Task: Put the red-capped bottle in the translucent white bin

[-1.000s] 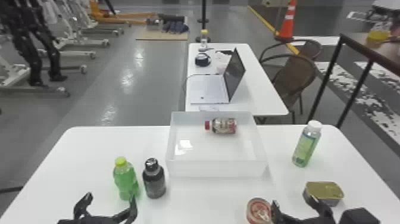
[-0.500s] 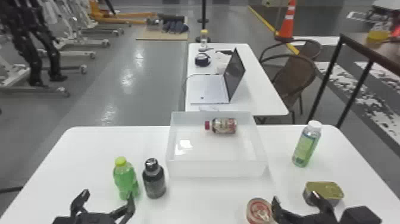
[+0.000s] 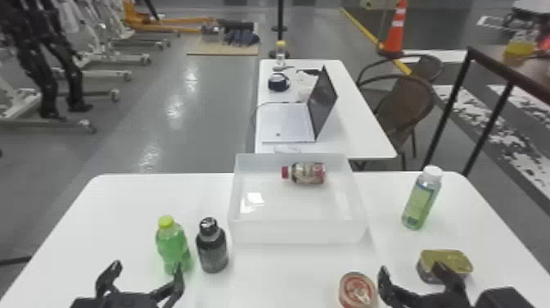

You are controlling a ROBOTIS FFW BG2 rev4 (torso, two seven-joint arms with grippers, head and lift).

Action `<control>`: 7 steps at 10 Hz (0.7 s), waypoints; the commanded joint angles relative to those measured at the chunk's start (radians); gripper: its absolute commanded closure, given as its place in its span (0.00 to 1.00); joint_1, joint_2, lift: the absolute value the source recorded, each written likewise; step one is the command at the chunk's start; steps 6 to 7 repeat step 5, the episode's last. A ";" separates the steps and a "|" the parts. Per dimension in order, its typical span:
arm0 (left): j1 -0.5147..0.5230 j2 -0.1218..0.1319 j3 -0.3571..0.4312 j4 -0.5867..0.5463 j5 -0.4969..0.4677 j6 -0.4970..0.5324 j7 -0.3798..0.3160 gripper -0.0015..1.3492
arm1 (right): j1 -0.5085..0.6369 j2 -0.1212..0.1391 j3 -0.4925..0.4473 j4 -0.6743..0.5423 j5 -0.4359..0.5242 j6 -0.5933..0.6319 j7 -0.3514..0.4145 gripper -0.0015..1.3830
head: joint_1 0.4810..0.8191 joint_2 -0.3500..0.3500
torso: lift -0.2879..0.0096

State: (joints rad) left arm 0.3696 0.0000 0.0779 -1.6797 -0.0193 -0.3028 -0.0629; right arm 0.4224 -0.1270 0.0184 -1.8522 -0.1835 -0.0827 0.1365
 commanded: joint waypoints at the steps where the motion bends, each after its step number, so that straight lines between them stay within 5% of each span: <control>1: 0.000 -0.003 0.002 0.002 0.002 0.002 0.000 0.09 | 0.003 0.003 0.000 0.004 0.015 -0.017 -0.009 0.10 | 0.20 0.50 | 0.63; 7: -0.001 -0.003 0.000 0.006 0.021 0.016 -0.006 0.09 | 0.006 0.012 0.000 0.001 0.027 -0.023 -0.037 0.10 | 0.20 0.50 | 0.63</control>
